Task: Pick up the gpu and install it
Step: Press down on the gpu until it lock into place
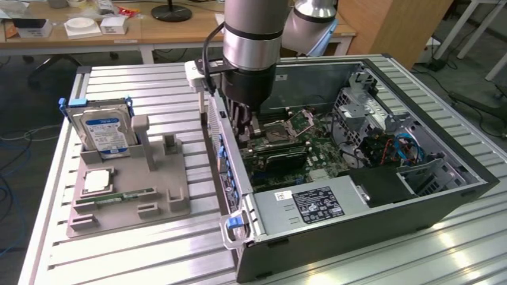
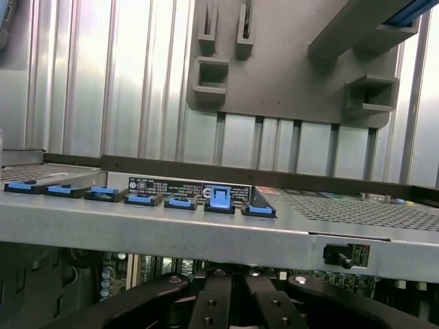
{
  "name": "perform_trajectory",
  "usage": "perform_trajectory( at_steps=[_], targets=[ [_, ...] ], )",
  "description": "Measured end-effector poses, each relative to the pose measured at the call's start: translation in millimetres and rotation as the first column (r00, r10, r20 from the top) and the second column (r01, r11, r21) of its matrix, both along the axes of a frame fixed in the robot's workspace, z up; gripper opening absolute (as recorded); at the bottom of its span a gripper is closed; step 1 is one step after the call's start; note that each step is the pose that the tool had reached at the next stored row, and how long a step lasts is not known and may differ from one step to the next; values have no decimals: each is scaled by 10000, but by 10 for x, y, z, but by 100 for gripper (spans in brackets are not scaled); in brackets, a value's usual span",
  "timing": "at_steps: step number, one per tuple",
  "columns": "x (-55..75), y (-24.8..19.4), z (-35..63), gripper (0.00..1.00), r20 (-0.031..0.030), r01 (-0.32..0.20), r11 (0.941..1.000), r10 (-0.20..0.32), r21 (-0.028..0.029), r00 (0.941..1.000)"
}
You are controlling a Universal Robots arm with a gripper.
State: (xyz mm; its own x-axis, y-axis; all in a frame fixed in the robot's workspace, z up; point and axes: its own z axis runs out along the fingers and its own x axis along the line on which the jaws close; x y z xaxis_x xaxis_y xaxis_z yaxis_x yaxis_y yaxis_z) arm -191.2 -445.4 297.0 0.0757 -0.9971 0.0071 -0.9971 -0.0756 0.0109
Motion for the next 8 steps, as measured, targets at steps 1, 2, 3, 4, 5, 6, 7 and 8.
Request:
perform_trajectory(
  at_steps=[1, 2, 3, 4, 5, 6, 7, 8],
  targets=[
    [0, 0, -1, 10, 0, 0, 10000, 0, 0, 10000],
    [0, 1, -2, 10, 0, -1, 10000, 1, 1, 10000],
    [0, 2, -3, 10, 2, 0, 10000, 0, 3, 10000],
    [0, 4, -4, 10, 2, 0, 10000, 0, 3, 10000],
    [0, 10, -4, 10, 2, 2, 10000, -2, 3, 10000],
    [0, 17, -5, 10, 2, 2, 10000, -2, 2, 10000],
    [0, 21, -6, 10, 1, 0, 10000, 0, 2, 10000],
    [1, 23, -7, 10, 1, -1, 10000, 1, 2, 10000]
  ],
)
